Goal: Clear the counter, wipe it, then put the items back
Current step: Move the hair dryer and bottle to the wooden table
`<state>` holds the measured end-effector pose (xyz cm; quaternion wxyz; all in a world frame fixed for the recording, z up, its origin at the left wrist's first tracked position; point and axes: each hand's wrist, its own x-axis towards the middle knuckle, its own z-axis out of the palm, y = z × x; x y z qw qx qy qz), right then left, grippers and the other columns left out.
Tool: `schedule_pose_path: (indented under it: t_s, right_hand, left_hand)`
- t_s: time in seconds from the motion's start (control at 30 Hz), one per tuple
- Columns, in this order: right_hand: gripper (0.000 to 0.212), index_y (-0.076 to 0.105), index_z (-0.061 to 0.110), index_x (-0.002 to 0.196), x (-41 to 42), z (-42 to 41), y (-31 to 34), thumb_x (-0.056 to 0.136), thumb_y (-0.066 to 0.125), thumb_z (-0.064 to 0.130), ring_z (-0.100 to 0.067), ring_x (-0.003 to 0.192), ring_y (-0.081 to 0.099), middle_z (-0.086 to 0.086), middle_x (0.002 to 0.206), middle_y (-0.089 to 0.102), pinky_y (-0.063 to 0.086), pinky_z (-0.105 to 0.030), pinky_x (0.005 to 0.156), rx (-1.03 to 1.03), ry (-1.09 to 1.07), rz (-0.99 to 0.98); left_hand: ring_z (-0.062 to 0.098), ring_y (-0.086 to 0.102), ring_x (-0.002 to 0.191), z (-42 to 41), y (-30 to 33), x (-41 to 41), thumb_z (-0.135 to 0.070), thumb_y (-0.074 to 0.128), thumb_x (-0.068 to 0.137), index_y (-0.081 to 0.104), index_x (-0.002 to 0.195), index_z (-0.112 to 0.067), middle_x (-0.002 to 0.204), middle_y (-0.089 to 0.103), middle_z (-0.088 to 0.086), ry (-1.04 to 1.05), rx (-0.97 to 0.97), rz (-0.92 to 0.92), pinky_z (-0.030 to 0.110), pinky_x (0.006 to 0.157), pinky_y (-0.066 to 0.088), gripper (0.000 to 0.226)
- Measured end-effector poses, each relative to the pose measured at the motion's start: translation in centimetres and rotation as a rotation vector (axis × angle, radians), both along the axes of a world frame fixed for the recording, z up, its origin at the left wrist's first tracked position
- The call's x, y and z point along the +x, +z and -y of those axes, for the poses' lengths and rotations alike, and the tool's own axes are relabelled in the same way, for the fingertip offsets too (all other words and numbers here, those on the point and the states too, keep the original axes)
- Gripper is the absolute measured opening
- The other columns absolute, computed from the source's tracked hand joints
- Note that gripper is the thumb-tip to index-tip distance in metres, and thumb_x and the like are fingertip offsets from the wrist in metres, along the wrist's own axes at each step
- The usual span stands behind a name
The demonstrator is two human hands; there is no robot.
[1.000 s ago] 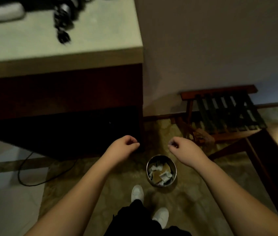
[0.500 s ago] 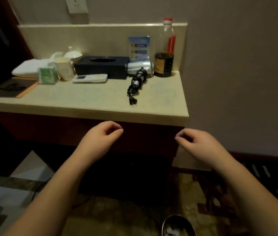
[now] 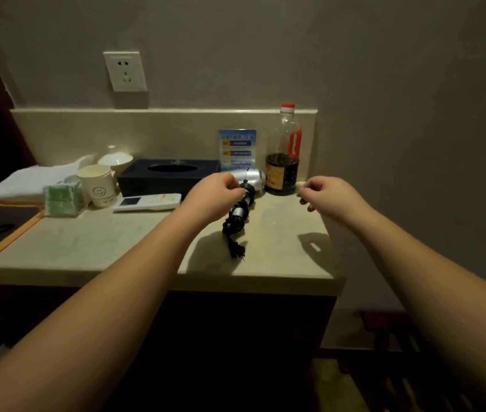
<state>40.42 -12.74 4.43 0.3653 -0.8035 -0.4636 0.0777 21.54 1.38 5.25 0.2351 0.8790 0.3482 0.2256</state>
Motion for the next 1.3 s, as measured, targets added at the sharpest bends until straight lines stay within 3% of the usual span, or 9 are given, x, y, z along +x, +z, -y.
schedule_pose_path:
  t_s: [0.13, 0.2, 0.3, 0.4, 0.6, 0.77, 0.97, 1.13, 1.3]
  right_hand:
    - [0.011, 0.059, 0.023, 0.087, 2.8, -4.6, 0.5, 0.091, 0.05, 0.027, -0.015, 0.076, 0.063, -0.002, 0.091, 0.067, 0.045, -0.027, 0.059, 0.026, -0.117, 0.022]
    - [0.014, 0.056, 0.02, 0.099, 4.2, -6.6, 0.5, 0.092, 0.05, 0.031, -0.013, 0.076, 0.058, -0.003, 0.099, 0.063, 0.042, -0.028, 0.056, 0.018, -0.172, 0.08]
    - [0.04, 0.05, 0.016, 0.124, 6.0, -9.1, 0.8, 0.093, 0.052, 0.039, -0.019, 0.093, 0.057, -0.006, 0.122, 0.054, 0.046, -0.03, 0.067, -0.011, -0.205, 0.132]
    - [0.058, 0.04, 0.014, 0.137, 7.2, -10.9, 1.5, 0.091, 0.055, 0.046, -0.023, 0.112, 0.055, -0.007, 0.134, 0.052, 0.046, -0.033, 0.077, 0.038, -0.204, -0.001]
    - [0.049, 0.05, 0.018, 0.121, 7.9, -12.6, 2.0, 0.088, 0.057, 0.053, -0.012, 0.08, 0.059, -0.003, 0.112, 0.062, 0.041, -0.027, 0.057, 0.162, -0.222, -0.296]
    - [0.05, 0.052, 0.02, 0.127, 8.3, -12.5, 2.4, 0.088, 0.058, 0.052, -0.012, 0.083, 0.059, 0.0, 0.109, 0.061, 0.041, -0.03, 0.065, 0.139, -0.143, -0.421]
    - [0.023, 0.06, 0.021, 0.108, 8.1, -12.4, 3.1, 0.094, 0.054, 0.038, -0.013, 0.075, 0.06, 0.0, 0.096, 0.068, 0.043, -0.028, 0.064, 0.179, -0.095, -0.384]
    - [0.018, 0.056, 0.025, 0.102, 7.5, -11.8, 3.2, 0.097, 0.048, 0.039, -0.011, 0.081, 0.059, 0.004, 0.093, 0.065, 0.044, -0.025, 0.061, 0.238, -0.117, -0.248]
    - [0.012, 0.062, 0.028, 0.093, 7.3, -8.2, 6.3, 0.095, 0.053, 0.036, -0.013, 0.088, 0.065, 0.005, 0.091, 0.069, 0.047, -0.026, 0.067, 0.458, -0.075, -0.333]
  left_hand:
    - [0.014, 0.058, 0.073, -3.4, -1.0, 4.7, -0.031, 0.058, 0.089, 0.057, 0.086, -0.022, 0.084, 0.061, 0.001, 0.034, -0.084, -0.094, 0.026, 0.053, 0.04, 0.009]
    - [0.019, 0.06, 0.079, -4.7, -1.7, 6.3, -0.033, 0.059, 0.088, 0.058, 0.101, -0.014, 0.093, 0.061, 0.007, 0.055, -0.13, -0.162, 0.028, 0.057, 0.042, 0.023]
    - [0.021, 0.06, 0.086, -6.1, -2.6, 7.6, -0.044, 0.06, 0.088, 0.051, 0.116, -0.013, 0.105, 0.059, 0.01, 0.08, -0.191, -0.258, 0.029, 0.063, 0.046, 0.043]
    - [0.019, 0.059, 0.078, -6.8, -3.5, 8.6, -0.055, 0.054, 0.089, 0.056, 0.107, -0.012, 0.087, 0.062, 0.006, 0.095, -0.182, -0.363, 0.029, 0.06, 0.042, 0.047]
    - [0.016, 0.06, 0.065, -7.5, -4.4, 9.6, -0.056, 0.06, 0.084, 0.055, 0.074, -0.021, 0.069, 0.063, 0.001, 0.098, -0.288, -0.373, 0.029, 0.054, 0.04, 0.037]
    - [0.018, 0.059, 0.075, -7.7, -4.1, 9.9, -0.035, 0.064, 0.085, 0.05, 0.075, -0.021, 0.081, 0.061, 0.003, 0.06, -0.279, -0.416, 0.028, 0.066, 0.047, 0.023]
    - [0.016, 0.061, 0.073, -7.5, -4.4, 9.6, -0.038, 0.063, 0.083, 0.06, 0.086, -0.017, 0.079, 0.064, 0.002, 0.099, -0.284, -0.356, 0.027, 0.058, 0.043, 0.021]
    - [0.02, 0.065, 0.074, -6.7, -3.1, 8.5, -0.042, 0.064, 0.081, 0.059, 0.099, -0.014, 0.083, 0.066, 0.006, 0.09, -0.368, -0.221, 0.029, 0.057, 0.045, 0.034]
    - [0.023, 0.064, 0.076, -4.7, 0.9, 6.4, -0.034, 0.065, 0.076, 0.062, 0.096, -0.015, 0.083, 0.066, 0.007, 0.025, -0.301, 0.063, 0.033, 0.064, 0.049, 0.028]
